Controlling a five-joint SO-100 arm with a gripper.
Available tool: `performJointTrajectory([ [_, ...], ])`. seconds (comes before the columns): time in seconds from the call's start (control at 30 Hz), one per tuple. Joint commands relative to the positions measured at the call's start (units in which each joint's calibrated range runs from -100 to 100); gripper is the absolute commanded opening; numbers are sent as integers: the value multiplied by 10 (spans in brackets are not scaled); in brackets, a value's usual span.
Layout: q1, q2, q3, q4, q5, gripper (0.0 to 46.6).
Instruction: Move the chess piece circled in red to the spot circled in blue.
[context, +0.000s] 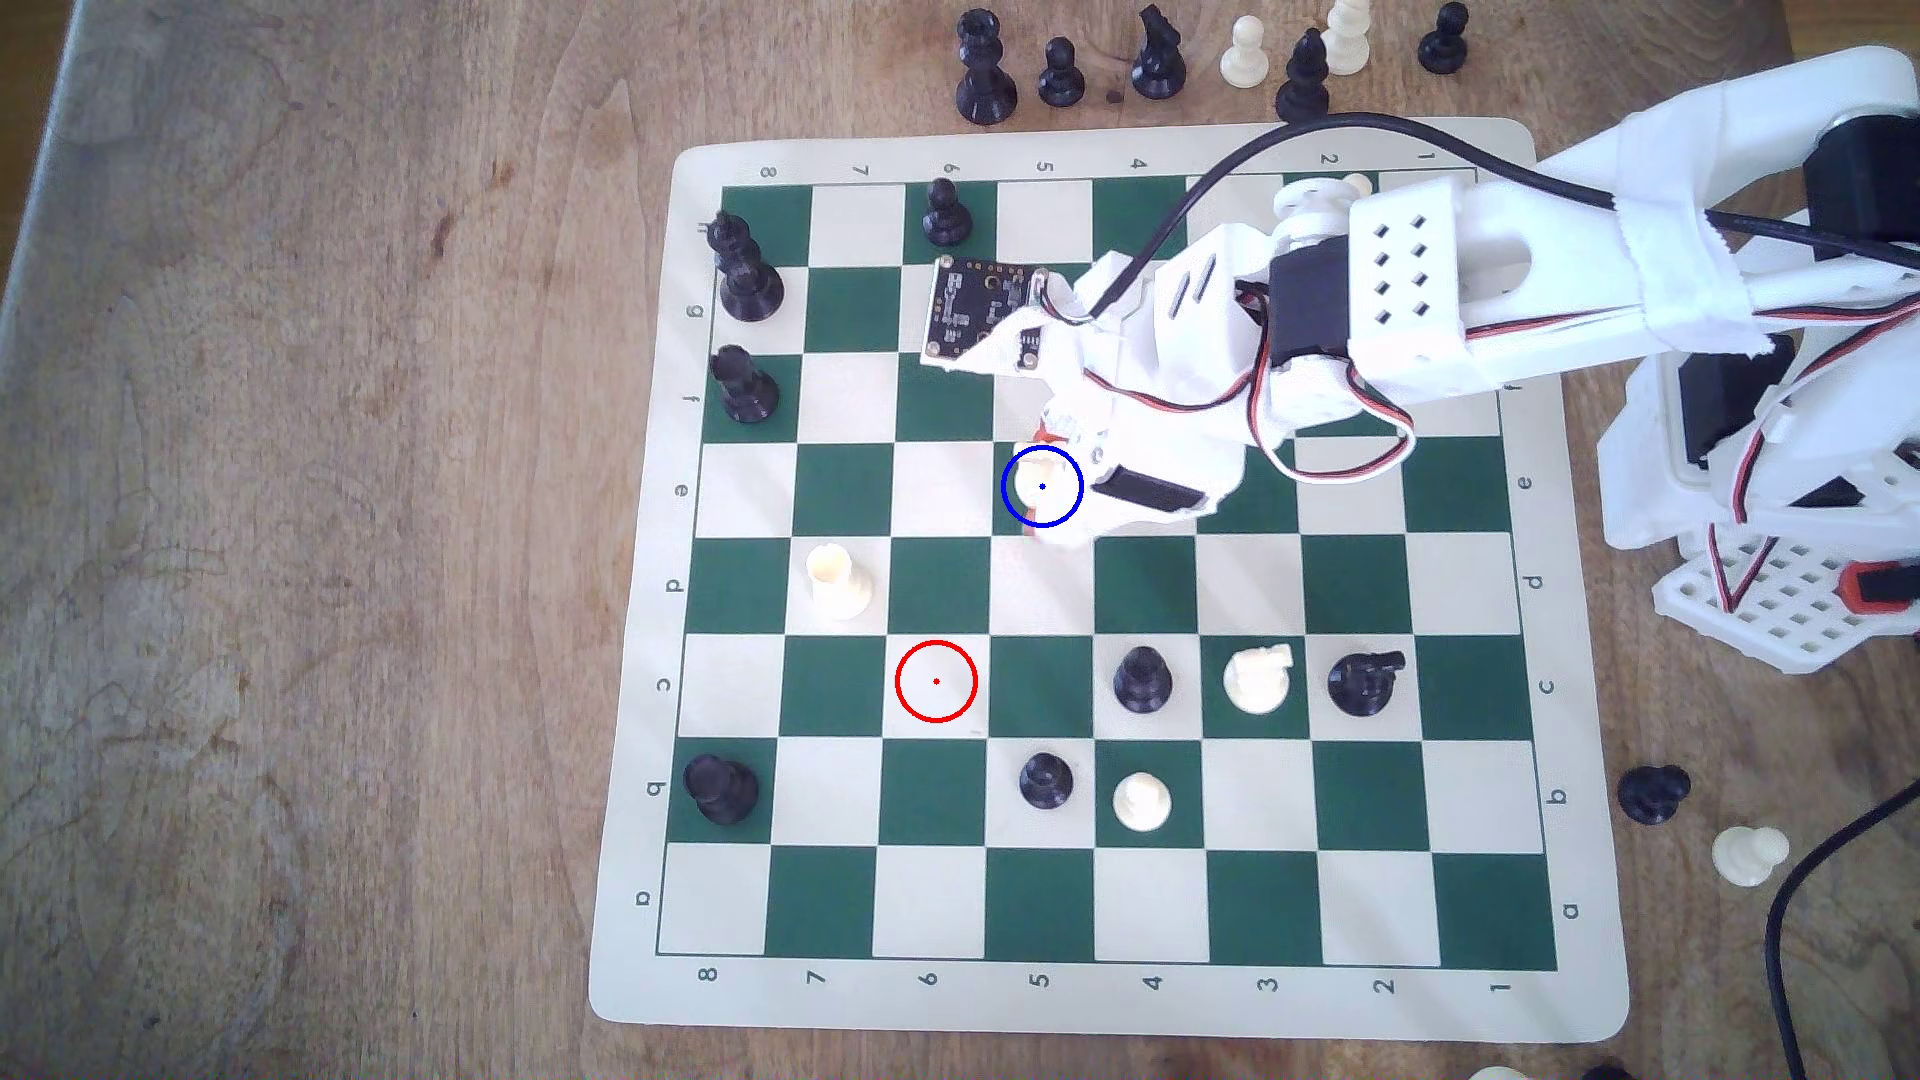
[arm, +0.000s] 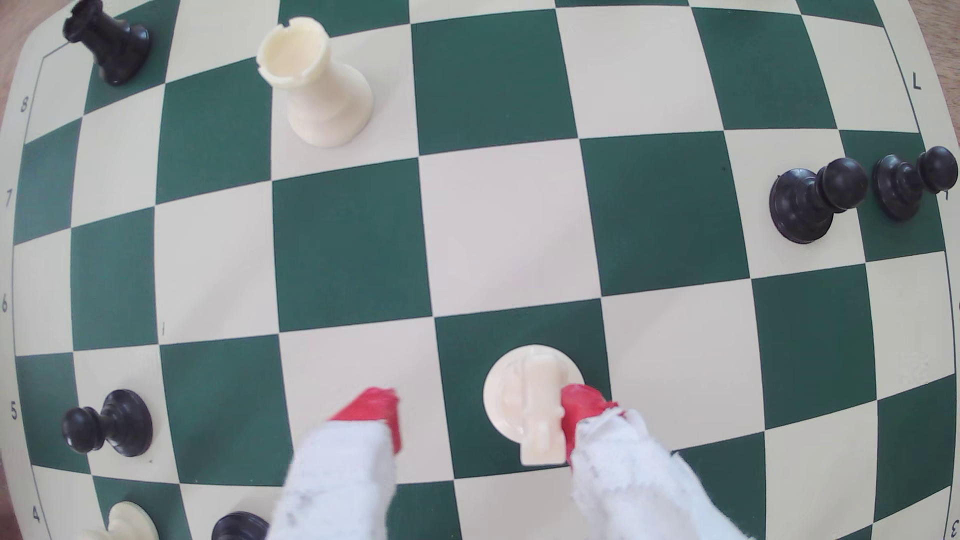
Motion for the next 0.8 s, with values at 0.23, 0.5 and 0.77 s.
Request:
performJointTrajectory([
  [0.23,-7,-130,-50,96,-3,214],
  [0.5,-36,-252,-49,199,-16,205],
  [0.77,-46,-349,-23,269,-14,205],
])
